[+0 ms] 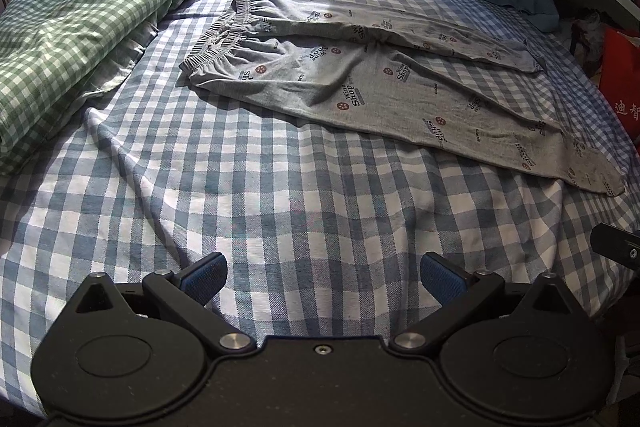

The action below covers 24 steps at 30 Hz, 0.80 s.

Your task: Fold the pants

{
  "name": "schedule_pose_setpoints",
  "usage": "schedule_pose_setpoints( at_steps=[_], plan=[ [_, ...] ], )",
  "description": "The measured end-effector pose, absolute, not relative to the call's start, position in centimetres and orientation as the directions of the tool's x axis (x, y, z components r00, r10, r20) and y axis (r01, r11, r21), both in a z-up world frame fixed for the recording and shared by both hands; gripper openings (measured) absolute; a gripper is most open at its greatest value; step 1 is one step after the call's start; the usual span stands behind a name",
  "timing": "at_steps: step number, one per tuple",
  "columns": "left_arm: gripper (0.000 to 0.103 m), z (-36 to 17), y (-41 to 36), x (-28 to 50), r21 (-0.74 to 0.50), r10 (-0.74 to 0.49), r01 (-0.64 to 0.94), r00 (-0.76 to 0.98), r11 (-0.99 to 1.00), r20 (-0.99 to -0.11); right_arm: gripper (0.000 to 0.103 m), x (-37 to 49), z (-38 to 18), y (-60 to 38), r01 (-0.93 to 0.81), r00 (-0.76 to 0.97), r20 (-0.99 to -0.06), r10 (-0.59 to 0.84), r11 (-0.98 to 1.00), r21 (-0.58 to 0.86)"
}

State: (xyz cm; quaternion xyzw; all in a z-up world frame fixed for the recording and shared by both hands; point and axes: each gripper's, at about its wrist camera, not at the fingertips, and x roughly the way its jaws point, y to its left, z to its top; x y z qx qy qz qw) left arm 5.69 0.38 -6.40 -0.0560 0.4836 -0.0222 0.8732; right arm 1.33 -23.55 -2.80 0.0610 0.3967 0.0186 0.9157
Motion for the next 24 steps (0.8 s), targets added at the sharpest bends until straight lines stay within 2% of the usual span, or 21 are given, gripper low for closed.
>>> schedule_pose_setpoints(
  at_steps=[8,14,20,24],
  plan=[
    [0.102,-7.8,-0.4,12.4,-0.072,-0.017,-0.099,0.471,0.992,-0.882,0.103,9.2,-5.1,-25.6,-0.009,0.62,-0.772,0.139,0.985,0.17],
    [0.102,-6.8,0.1,22.0,-0.058,0.033,-0.161,0.514,0.985,-0.857,0.103,18.9,-6.2,-27.8,-0.077,0.58,-0.784,0.221,0.973,0.217],
    [0.102,-4.7,1.3,32.4,-0.013,0.056,-0.112,0.592,0.994,-0.804,0.103,29.9,-6.0,-29.1,-0.256,0.574,-0.768,0.285,0.953,0.163],
    [0.102,-3.2,2.9,40.2,0.052,0.049,-0.014,0.639,0.999,-0.768,0.103,38.2,-5.5,-29.8,-0.391,0.552,-0.756,0.352,0.91,0.138]
  ],
)
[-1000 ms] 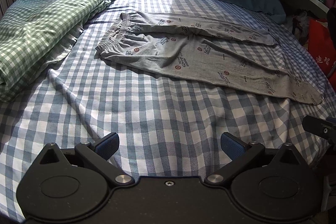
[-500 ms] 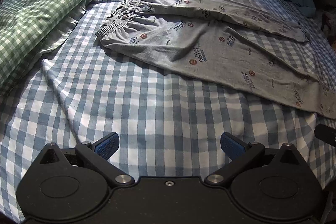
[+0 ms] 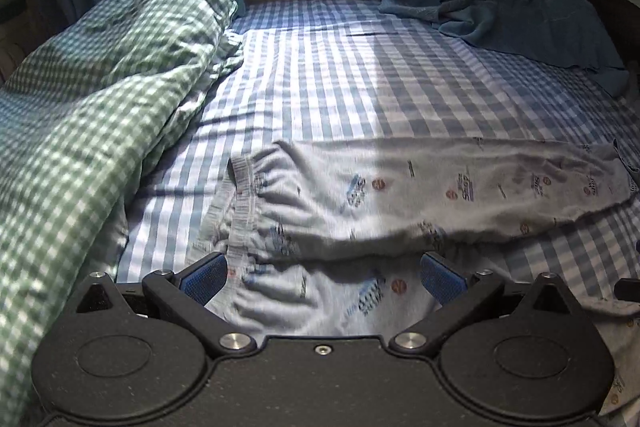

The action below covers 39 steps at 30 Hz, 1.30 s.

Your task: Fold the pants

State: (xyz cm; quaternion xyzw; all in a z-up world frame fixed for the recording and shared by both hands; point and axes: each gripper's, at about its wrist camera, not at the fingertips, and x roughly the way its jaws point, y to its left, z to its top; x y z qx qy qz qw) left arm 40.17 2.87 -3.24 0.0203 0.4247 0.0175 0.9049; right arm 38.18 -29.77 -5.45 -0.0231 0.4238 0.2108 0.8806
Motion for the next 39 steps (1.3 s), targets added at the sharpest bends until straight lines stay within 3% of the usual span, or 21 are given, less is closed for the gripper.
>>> schedule_pose_setpoints(
  at_steps=[7,14,18,20,22,27,29,30,31,32,33,34,39],
  plan=[
    [0.102,-6.7,5.8,52.9,0.237,0.103,0.139,0.617,0.962,-0.78,0.103,51.5,-6.7,-28.0,-0.536,0.533,-0.776,0.337,0.844,-0.002],
    [0.102,-12.1,9.7,60.8,0.204,0.034,0.256,0.543,0.945,-0.839,0.103,61.6,-10.0,-25.1,-0.642,0.466,-0.802,0.372,0.766,-0.017],
    [0.092,-15.0,11.4,64.0,0.163,-0.043,0.355,0.507,0.921,-0.861,0.084,66.4,-12.4,-23.9,-0.678,0.4,-0.826,0.398,0.735,0.026],
    [0.078,-16.3,12.2,65.5,0.119,-0.083,0.38,0.474,0.917,-0.876,0.077,67.9,-13.3,-23.4,-0.7,0.365,-0.832,0.417,0.713,0.05],
    [0.072,-17.0,12.7,66.5,0.081,-0.114,0.392,0.45,0.916,-0.886,0.064,68.7,-13.9,-22.9,-0.736,0.323,-0.838,0.44,0.673,0.07],
    [0.07,-17.6,12.4,67.7,-0.026,-0.22,0.467,0.366,0.884,-0.904,0.064,68.5,-14.2,-21.9,-0.809,0.242,-0.854,0.461,0.582,0.085],
    [0.067,-17.7,11.7,67.5,-0.014,-0.219,0.504,0.35,0.864,-0.911,0.058,68.1,-14.5,-21.6,-0.82,0.243,-0.867,0.436,0.57,0.056],
    [0.063,-17.8,11.2,67.3,-0.002,-0.219,0.528,0.349,0.849,-0.911,0.047,67.7,-14.4,-21.3,-0.827,0.256,-0.868,0.425,0.561,0.031],
    [0.049,-17.6,11.0,67.1,-0.007,-0.229,0.541,0.344,0.841,-0.911,0.034,67.3,-14.4,-21.2,-0.833,0.258,-0.87,0.419,0.552,0.019],
    [0.025,-17.4,10.8,67.0,-0.021,-0.244,0.547,0.338,0.837,-0.909,0.024,67.0,-14.3,-21.0,-0.841,0.25,-0.875,0.414,0.54,0.016],
    [0.01,-17.2,10.6,66.9,-0.021,-0.241,0.543,0.337,0.839,-0.91,0.006,66.6,-14.2,-20.8,-0.847,0.245,-0.882,0.404,0.531,0.008],
    [0.003,-17.0,10.3,66.8,-0.007,-0.224,0.538,0.338,0.843,-0.914,0.003,66.1,-14.1,-20.6,-0.851,0.261,-0.882,0.392,0.524,-0.019],
    [0.002,-15.5,9.7,66.3,0.073,-0.181,0.51,0.431,0.857,-0.884,0.001,65.6,-12.4,-20.1,-0.828,0.361,-0.856,0.37,0.549,-0.112]
  ],
)
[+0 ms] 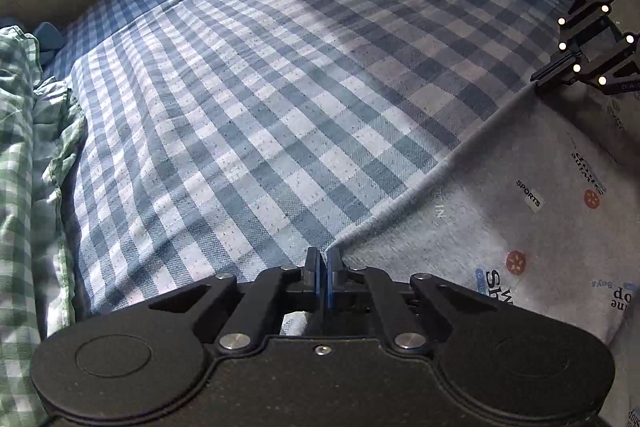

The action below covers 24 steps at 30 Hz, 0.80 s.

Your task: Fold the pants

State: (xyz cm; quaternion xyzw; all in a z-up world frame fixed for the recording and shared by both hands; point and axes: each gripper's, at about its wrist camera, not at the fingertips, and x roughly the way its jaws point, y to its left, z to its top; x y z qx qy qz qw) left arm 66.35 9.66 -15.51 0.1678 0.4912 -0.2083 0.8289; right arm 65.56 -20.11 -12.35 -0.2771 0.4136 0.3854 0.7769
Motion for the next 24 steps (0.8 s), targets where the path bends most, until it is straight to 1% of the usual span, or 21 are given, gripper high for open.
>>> schedule_pose_setpoints(
  at_steps=[2,4,6,9,10,11,12,14,15,16,17,19,21,22,23,24],
  plan=[
    [0.002,-14.4,10.0,66.7,0.102,-0.157,0.455,0.497,0.884,-0.854,0.001,66.1,-11.6,-20.2,-0.81,0.407,-0.839,0.361,0.568,-0.148],
    [0.002,-14.0,10.2,67.4,0.121,-0.131,0.405,0.541,0.906,-0.831,0.0,67.3,-11.2,-20.3,-0.779,0.437,-0.828,0.351,0.607,-0.154],
    [0.002,-14.8,9.9,68.4,0.121,-0.107,0.374,0.535,0.92,-0.838,0.001,68.5,-11.8,-20.2,-0.764,0.427,-0.837,0.342,0.632,-0.132],
    [0.003,-16.7,9.4,68.8,0.119,-0.099,0.384,0.503,0.916,-0.859,0.001,69.3,-13.8,-19.5,-0.767,0.395,-0.865,0.311,0.63,-0.124],
    [0.007,-17.0,9.5,68.8,0.107,-0.106,0.384,0.493,0.917,-0.863,0.001,69.4,-14.1,-19.5,-0.766,0.388,-0.866,0.316,0.633,-0.113],
    [0.017,-17.0,9.7,68.8,0.095,-0.115,0.383,0.489,0.919,-0.864,0.002,69.6,-14.1,-19.7,-0.763,0.385,-0.863,0.327,0.639,-0.098],
    [0.023,-16.8,10.1,68.6,0.075,-0.134,0.384,0.489,0.92,-0.862,0.007,69.8,-13.8,-20.1,-0.756,0.377,-0.859,0.346,0.651,-0.069],
    [0.058,-16.2,11.3,68.3,0.039,-0.171,0.394,0.484,0.918,-0.858,0.021,70.2,-13.3,-21.0,-0.747,0.355,-0.849,0.39,0.665,-0.007],
    [0.064,-16.0,11.8,68.2,0.035,-0.178,0.396,0.486,0.917,-0.856,0.036,70.4,-13.0,-21.4,-0.744,0.345,-0.845,0.409,0.668,0.019],
    [0.067,-15.8,12.4,68.2,0.034,-0.177,0.398,0.483,0.917,-0.858,0.047,70.6,-12.9,-21.7,-0.742,0.338,-0.842,0.421,0.669,0.036],
    [0.067,-15.7,12.9,68.2,0.034,-0.17,0.393,0.473,0.919,-0.864,0.048,70.9,-13.0,-22.0,-0.738,0.329,-0.841,0.429,0.673,0.054],
    [0.065,-16.0,14.1,68.6,0.02,-0.153,0.362,0.443,0.932,-0.883,0.048,71.4,-13.3,-22.2,-0.719,0.31,-0.846,0.435,0.689,0.091],
    [0.059,-16.7,15.0,69.0,-0.015,-0.156,0.329,0.405,0.944,-0.901,0.047,71.8,-14.1,-22.1,-0.698,0.293,-0.857,0.423,0.708,0.111],
    [0.047,-17.1,15.4,69.1,-0.042,-0.168,0.314,0.387,0.948,-0.907,0.044,71.7,-14.3,-22.0,-0.693,0.298,-0.859,0.417,0.713,0.106],
    [0.023,-17.2,15.5,69.1,-0.06,-0.179,0.304,0.381,0.951,-0.907,0.039,71.5,-14.2,-21.8,-0.694,0.305,-0.858,0.414,0.713,0.098],
    [0.009,-17.1,15.5,69.0,-0.078,-0.193,0.297,0.379,0.952,-0.905,0.015,71.3,-14.1,-21.7,-0.694,0.303,-0.861,0.409,0.714,0.095]
  ],
)
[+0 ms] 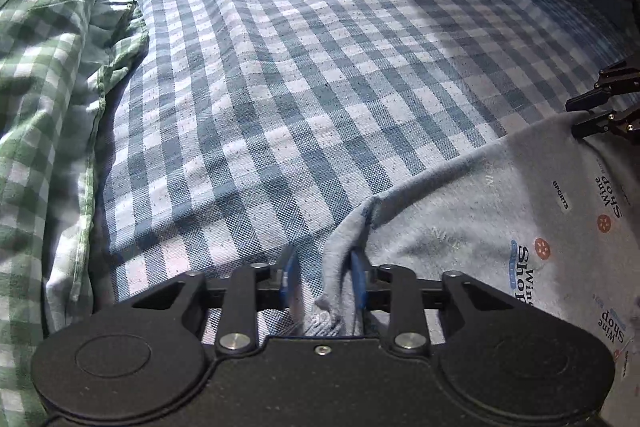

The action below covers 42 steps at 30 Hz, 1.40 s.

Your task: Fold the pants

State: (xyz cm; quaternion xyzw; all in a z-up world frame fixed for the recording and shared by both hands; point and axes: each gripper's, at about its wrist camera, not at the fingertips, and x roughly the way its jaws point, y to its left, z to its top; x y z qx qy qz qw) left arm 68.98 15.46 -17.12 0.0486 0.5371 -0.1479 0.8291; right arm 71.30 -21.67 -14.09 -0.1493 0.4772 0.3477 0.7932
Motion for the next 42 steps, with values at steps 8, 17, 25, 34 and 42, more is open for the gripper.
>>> schedule_pose_setpoints(
  at_steps=[8,17,25,34,42],
  plan=[
    [0.001,-11.6,12.6,62.5,0.131,-0.115,0.355,0.594,0.925,-0.796,0.001,63.4,-8.5,-21.3,-0.68,0.477,-0.791,0.383,0.731,-0.056],
    [0.001,-5.9,11.6,44.7,0.37,-0.243,0.584,0.715,0.722,-0.655,0.001,42.0,-3.9,-21.4,-0.698,0.573,-0.724,0.383,0.692,-0.186],
    [0.001,-11.7,11.7,33.7,0.475,-0.248,0.721,0.648,0.505,-0.72,0.001,29.5,-10.0,-17.9,-0.703,0.48,-0.822,0.307,0.695,-0.151],
    [0.001,-14.9,12.8,29.4,0.569,-0.259,0.749,0.656,0.339,-0.709,0.001,25.6,-10.9,-16.3,-0.712,0.507,-0.82,0.265,0.664,-0.226],
    [0.01,-17.0,13.0,30.5,0.395,-0.203,0.805,0.519,0.444,-0.83,0.001,22.7,-15.2,-14.3,-0.7,0.488,-0.853,0.183,0.666,-0.258]
  ],
)
